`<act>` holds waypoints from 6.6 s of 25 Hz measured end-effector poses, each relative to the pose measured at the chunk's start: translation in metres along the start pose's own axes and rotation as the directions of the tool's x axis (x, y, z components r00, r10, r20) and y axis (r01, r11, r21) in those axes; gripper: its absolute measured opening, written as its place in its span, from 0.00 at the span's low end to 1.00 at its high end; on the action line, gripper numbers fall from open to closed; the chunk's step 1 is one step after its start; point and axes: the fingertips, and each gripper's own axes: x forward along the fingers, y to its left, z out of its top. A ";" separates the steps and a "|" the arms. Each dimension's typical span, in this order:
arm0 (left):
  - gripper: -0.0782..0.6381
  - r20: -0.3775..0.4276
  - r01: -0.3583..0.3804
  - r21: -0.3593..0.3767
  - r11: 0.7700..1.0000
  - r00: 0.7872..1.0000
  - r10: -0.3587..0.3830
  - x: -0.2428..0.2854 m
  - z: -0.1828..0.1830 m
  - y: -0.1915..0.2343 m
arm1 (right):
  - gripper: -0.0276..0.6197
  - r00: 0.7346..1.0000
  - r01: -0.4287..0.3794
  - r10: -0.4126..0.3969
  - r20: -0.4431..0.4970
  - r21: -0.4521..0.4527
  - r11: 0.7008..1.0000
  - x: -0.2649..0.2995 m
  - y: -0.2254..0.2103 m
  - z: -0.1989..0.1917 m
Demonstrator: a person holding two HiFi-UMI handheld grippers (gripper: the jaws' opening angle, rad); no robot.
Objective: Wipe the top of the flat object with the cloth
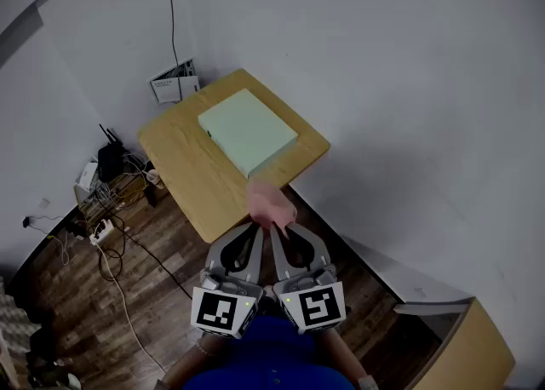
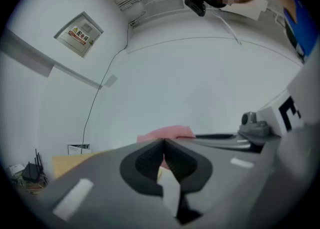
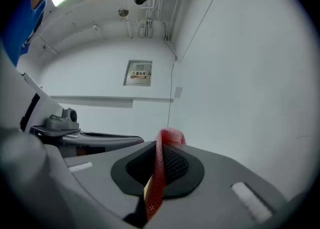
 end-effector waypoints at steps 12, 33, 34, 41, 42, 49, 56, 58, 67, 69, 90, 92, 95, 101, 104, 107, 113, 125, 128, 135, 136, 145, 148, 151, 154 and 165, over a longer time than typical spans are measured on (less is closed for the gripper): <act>0.11 0.020 -0.019 -0.025 1.000 1.000 0.020 -0.004 -0.005 0.012 | 0.06 0.998 -0.011 0.007 0.055 0.081 0.997 -0.001 -0.012 0.006; 0.11 0.001 0.075 -0.077 0.994 0.997 -0.075 0.163 -0.019 0.147 | 0.06 0.997 0.074 -0.074 0.012 0.027 0.997 0.179 -0.103 -0.001; 0.11 0.000 0.074 -0.078 0.994 0.997 -0.074 0.169 -0.019 0.155 | 0.06 0.998 0.068 -0.068 0.007 0.027 0.997 0.191 -0.103 0.000; 0.11 -0.036 0.021 -0.114 0.993 0.999 -0.025 0.186 -0.037 0.207 | 0.07 0.999 0.026 -0.026 -0.039 0.008 1.000 0.252 -0.101 -0.009; 0.11 -0.035 0.008 -0.114 0.993 0.999 -0.012 0.185 -0.037 0.213 | 0.07 0.999 0.018 -0.017 -0.043 0.012 1.000 0.259 -0.100 -0.010; 0.11 -0.043 -0.164 -0.167 0.972 0.986 0.158 0.168 -0.051 0.264 | 0.07 0.993 -0.101 0.100 -0.060 -0.002 0.995 0.316 -0.085 -0.013; 0.11 -0.056 -0.353 -0.173 0.920 0.936 0.348 0.169 -0.054 0.305 | 0.07 0.965 -0.255 0.253 -0.071 -0.026 0.967 0.366 -0.082 -0.018; 0.11 -0.066 -0.394 -0.179 0.901 0.919 0.389 0.176 -0.055 0.309 | 0.07 0.954 -0.293 0.290 -0.078 -0.036 0.955 0.379 -0.089 -0.018; 0.11 -0.148 -0.506 -0.144 0.850 0.861 0.487 0.228 -0.086 0.304 | 0.07 0.901 -0.433 0.431 -0.044 -0.050 0.900 0.427 -0.139 -0.012; 0.11 -0.167 -0.537 -0.141 0.832 0.841 0.515 0.237 -0.093 0.306 | 0.07 0.887 -0.461 0.458 -0.052 -0.061 0.885 0.437 -0.146 -0.012; 0.32 -0.450 -0.640 -0.193 0.744 0.732 0.512 0.278 -0.210 0.322 | 0.07 0.705 -0.708 0.682 -0.193 -0.133 0.694 0.509 -0.094 -0.074; 0.34 -0.494 -0.638 -0.187 0.747 0.718 0.490 0.281 -0.227 0.319 | 0.07 0.686 -0.725 0.691 -0.228 -0.138 0.674 0.516 -0.084 -0.090; 0.34 -0.540 -0.631 -0.160 0.760 0.700 0.468 0.283 -0.250 0.315 | 0.07 0.661 -0.747 0.698 -0.276 -0.150 0.648 0.526 -0.067 -0.114; 0.34 -0.578 -0.613 -0.154 0.775 0.692 0.433 0.286 -0.274 0.310 | 0.07 0.623 -0.772 0.691 -0.365 -0.148 0.618 0.548 -0.041 -0.164; 0.34 -0.564 -0.610 -0.137 0.780 0.696 0.445 0.286 -0.277 0.310 | 0.07 0.607 -0.779 0.682 -0.408 -0.134 0.613 0.557 -0.033 -0.187; 0.34 -0.558 -0.606 -0.111 0.787 0.694 0.455 0.286 -0.278 0.310 | 0.07 0.584 -0.790 0.669 -0.460 -0.132 0.599 0.560 -0.025 -0.210; 0.34 -0.560 -0.604 -0.112 0.789 0.694 0.453 0.287 -0.281 0.311 | 0.07 0.544 -0.824 0.629 -0.555 -0.213 0.525 0.557 -0.011 -0.251; 0.35 -0.565 -0.604 -0.081 0.793 0.683 0.463 0.285 -0.282 0.309 | 0.07 0.526 -0.840 0.606 -0.597 -0.256 0.478 0.550 -0.002 -0.274; 0.35 -0.563 -0.605 -0.076 0.793 0.682 0.466 0.285 -0.280 0.308 | 0.07 0.527 -0.839 0.602 -0.599 -0.255 0.481 0.549 -0.005 -0.273; 0.35 -0.564 -0.607 -0.071 0.792 0.679 0.470 0.287 -0.281 0.308 | 0.07 0.540 -0.828 0.585 -0.605 -0.254 0.501 0.555 -0.018 -0.275; 0.35 -0.563 -0.607 -0.071 0.791 0.679 0.471 0.286 -0.281 0.308 | 0.07 0.542 -0.825 0.582 -0.606 -0.253 0.505 0.555 -0.020 -0.275; 0.35 -0.565 -0.606 -0.069 0.792 0.678 0.470 0.286 -0.280 0.306 | 0.07 0.569 -0.803 0.553 -0.609 -0.266 0.533 0.556 -0.047 -0.274; 0.35 -0.564 -0.607 -0.068 0.792 0.678 0.472 0.286 -0.280 0.307 | 0.07 0.579 -0.793 0.542 -0.609 -0.269 0.546 0.558 -0.057 -0.275; 0.35 -0.565 -0.608 -0.067 0.791 0.676 0.472 0.287 -0.281 0.308 | 0.07 0.593 -0.779 0.525 -0.610 -0.270 0.566 0.562 -0.071 -0.278; 0.35 -0.564 -0.609 -0.067 0.791 0.676 0.473 0.288 -0.282 0.308 | 0.07 0.606 -0.764 0.507 -0.613 -0.272 0.585 0.565 -0.086 -0.279; 0.35 -0.560 -0.613 -0.067 0.787 0.676 0.479 0.288 -0.280 0.308 | 0.07 0.654 -0.702 0.441 -0.615 -0.277 0.656 0.573 -0.135 -0.280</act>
